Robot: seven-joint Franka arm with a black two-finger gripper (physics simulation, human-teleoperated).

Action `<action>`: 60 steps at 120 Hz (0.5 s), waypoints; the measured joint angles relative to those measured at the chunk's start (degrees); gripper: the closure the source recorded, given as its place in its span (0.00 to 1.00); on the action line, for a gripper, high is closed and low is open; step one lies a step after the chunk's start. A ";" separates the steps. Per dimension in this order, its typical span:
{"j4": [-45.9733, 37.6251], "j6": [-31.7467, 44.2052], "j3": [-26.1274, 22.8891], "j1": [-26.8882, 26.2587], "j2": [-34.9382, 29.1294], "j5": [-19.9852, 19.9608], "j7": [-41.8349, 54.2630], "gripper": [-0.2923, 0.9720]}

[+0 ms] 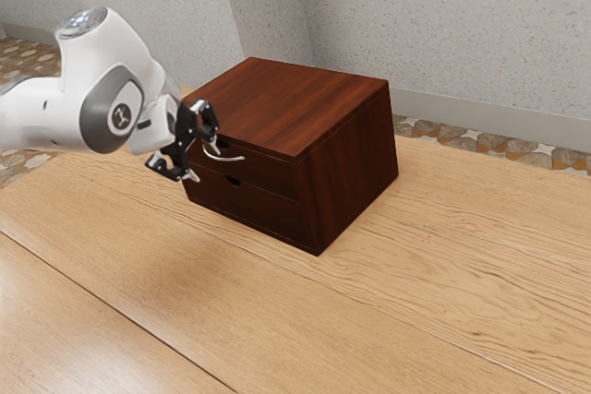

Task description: Pull the drawer handle with one arm to open the drawer

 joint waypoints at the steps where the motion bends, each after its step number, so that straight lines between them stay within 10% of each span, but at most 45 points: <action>1: -0.02 0.03 0.00 0.01 0.00 0.00 -0.02 0.50; 60: -1.05 1.19 0.03 0.14 -0.18 -0.04 -0.66 0.62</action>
